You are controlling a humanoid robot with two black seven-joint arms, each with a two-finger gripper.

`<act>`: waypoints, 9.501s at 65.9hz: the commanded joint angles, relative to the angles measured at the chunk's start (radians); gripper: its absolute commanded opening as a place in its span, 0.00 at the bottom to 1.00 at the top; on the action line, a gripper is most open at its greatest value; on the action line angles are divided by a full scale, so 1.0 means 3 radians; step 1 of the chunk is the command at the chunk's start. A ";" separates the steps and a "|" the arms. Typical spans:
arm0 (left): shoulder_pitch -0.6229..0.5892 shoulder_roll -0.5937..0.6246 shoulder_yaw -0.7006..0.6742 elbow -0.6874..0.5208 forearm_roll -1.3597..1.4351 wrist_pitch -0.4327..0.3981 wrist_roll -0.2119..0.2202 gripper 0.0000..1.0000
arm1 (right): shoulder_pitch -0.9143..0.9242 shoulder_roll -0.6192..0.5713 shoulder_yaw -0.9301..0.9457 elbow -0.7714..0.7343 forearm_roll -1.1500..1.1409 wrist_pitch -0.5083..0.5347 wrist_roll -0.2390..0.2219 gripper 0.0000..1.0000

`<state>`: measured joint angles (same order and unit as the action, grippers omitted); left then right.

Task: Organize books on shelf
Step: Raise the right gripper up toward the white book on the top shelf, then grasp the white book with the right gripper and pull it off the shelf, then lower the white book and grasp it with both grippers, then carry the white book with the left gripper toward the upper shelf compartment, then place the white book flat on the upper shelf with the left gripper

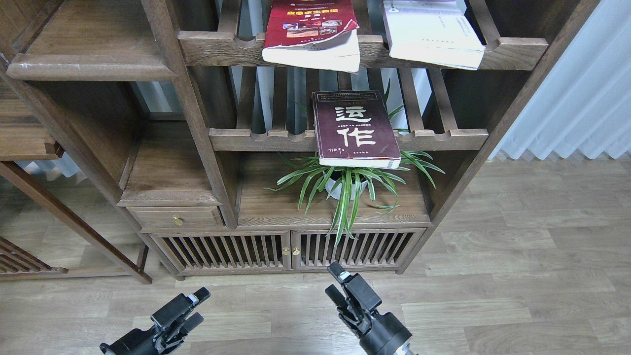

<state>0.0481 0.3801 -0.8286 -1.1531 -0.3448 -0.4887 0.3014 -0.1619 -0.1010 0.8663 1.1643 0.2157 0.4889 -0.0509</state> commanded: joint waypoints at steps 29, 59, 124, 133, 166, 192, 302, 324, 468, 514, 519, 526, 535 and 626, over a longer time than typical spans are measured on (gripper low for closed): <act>-0.0119 -0.0055 0.0047 0.0075 0.0086 0.0000 -0.0008 1.00 | 0.0642 -0.0400 -0.0582 -0.0378 -0.0029 -0.0001 -0.0004 1.00; -0.0124 -0.0137 0.0052 0.0147 0.0091 0.0000 -0.0002 1.00 | 0.0795 -0.0410 -0.0541 -0.0691 -0.0018 -0.0001 -0.0019 1.00; -0.0145 -0.0137 0.0057 0.0142 0.0091 0.0000 -0.0008 1.00 | 0.1056 -0.0159 0.0625 0.0542 0.0120 -0.0001 0.0006 1.00; -0.0140 -0.0116 0.0047 0.0142 0.0091 0.0000 -0.0002 1.00 | 0.1209 -0.0139 0.0916 0.0649 0.0115 -0.0028 0.0011 0.99; -0.0145 -0.0111 0.0006 0.0141 0.0091 0.0000 -0.0002 1.00 | 0.1613 -0.0139 0.1510 0.0578 0.0120 -0.0904 0.0108 0.99; -0.0150 -0.0106 -0.0060 0.0136 0.0091 0.0000 -0.0002 1.00 | 0.1859 -0.0139 0.1535 0.0409 0.0120 -0.1200 0.0313 0.96; -0.0160 -0.0137 -0.0091 0.0142 0.0091 0.0000 -0.0018 1.00 | -0.0166 -0.0297 0.1898 0.1217 0.0554 -0.0001 0.0333 0.04; -0.0227 -0.0198 -0.0101 0.0162 0.0086 0.0000 -0.0038 1.00 | -0.0979 -0.0507 0.1827 0.1202 0.0616 -0.0001 0.0313 0.04; -0.0283 -0.1267 0.0497 0.0203 -0.0374 0.0000 -0.0018 0.07 | -0.1153 0.0091 0.0400 0.0844 0.0380 -0.0001 -0.0812 0.07; -0.0273 -0.0695 -0.0004 -0.0150 -0.0385 0.0000 -0.0002 0.05 | -0.0948 0.0122 0.0461 0.0537 0.0299 -0.0001 -0.0745 1.00; -0.0257 -0.0465 -0.0132 -0.0324 -0.0380 0.0000 0.0003 0.05 | -0.0912 0.0117 0.0456 0.0486 0.0299 -0.0001 -0.0745 1.00; -0.0171 0.0032 -0.0413 -0.0656 -0.0354 0.0000 0.0049 0.05 | -0.0866 0.0122 0.0456 0.0419 0.0293 -0.0001 -0.0745 1.00; -0.0109 0.0384 -0.0802 -0.0748 -0.0298 0.0000 0.0233 0.05 | -0.0836 0.0127 0.0456 0.0358 0.0283 -0.0001 -0.0751 1.00; -0.3693 0.0978 -0.1830 0.0929 0.2356 0.0000 0.0624 0.06 | -0.0825 0.0137 0.0461 0.0302 0.0283 -0.0001 -0.0746 1.00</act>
<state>-0.9456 0.7171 -1.4447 -0.9592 0.2863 -0.4886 0.4887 -0.4096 -0.0587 1.0046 1.2548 0.3007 0.4886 -0.2762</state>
